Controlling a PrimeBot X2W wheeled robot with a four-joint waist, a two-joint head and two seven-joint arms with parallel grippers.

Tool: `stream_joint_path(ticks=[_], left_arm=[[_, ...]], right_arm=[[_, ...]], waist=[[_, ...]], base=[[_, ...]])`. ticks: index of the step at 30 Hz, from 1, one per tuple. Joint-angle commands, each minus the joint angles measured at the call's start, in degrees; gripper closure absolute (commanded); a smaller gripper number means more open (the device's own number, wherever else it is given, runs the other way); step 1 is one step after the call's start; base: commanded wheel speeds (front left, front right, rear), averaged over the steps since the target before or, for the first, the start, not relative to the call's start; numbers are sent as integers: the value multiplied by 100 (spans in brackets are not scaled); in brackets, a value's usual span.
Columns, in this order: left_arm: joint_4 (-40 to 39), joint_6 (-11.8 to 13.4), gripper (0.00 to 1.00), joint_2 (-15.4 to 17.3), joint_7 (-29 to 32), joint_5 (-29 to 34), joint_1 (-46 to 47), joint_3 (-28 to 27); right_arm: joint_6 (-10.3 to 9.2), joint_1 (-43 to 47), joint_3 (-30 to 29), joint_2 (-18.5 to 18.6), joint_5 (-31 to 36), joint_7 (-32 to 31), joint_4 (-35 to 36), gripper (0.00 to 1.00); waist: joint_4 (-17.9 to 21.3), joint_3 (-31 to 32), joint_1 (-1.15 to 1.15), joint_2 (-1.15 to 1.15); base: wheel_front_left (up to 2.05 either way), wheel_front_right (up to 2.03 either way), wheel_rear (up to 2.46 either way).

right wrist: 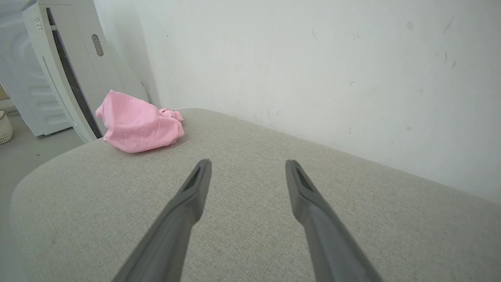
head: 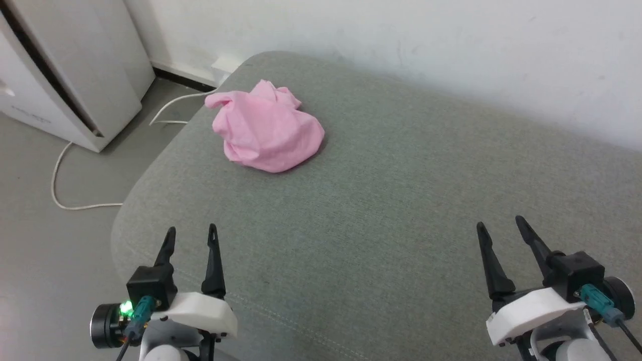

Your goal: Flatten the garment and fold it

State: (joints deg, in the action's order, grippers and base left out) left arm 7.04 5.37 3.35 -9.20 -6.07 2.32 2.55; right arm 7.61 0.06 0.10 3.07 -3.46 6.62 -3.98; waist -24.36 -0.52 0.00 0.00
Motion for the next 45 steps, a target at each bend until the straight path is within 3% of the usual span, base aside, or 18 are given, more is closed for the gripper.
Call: stream_joint_path(ticks=[1,39,45], left_arm=[[37,53,0,24,-65,-27,71,9],[382,286,0,39,-508,-271,187,10],[412,177,0,52,-580,-513,371,-59]], right_arm=[[-8,-94,9,-12,-48,41,-20,0],[-11,-158,38,-18,-237,376,-222,0],[-12,-211,76,-19,-217,365,-203,0]], waist=[[-82,-5,0,0],[-1186,-14,0,0],[-1189,-163,0,0]], base=[[0,0,0],[0,0,0],[0,0,0]])
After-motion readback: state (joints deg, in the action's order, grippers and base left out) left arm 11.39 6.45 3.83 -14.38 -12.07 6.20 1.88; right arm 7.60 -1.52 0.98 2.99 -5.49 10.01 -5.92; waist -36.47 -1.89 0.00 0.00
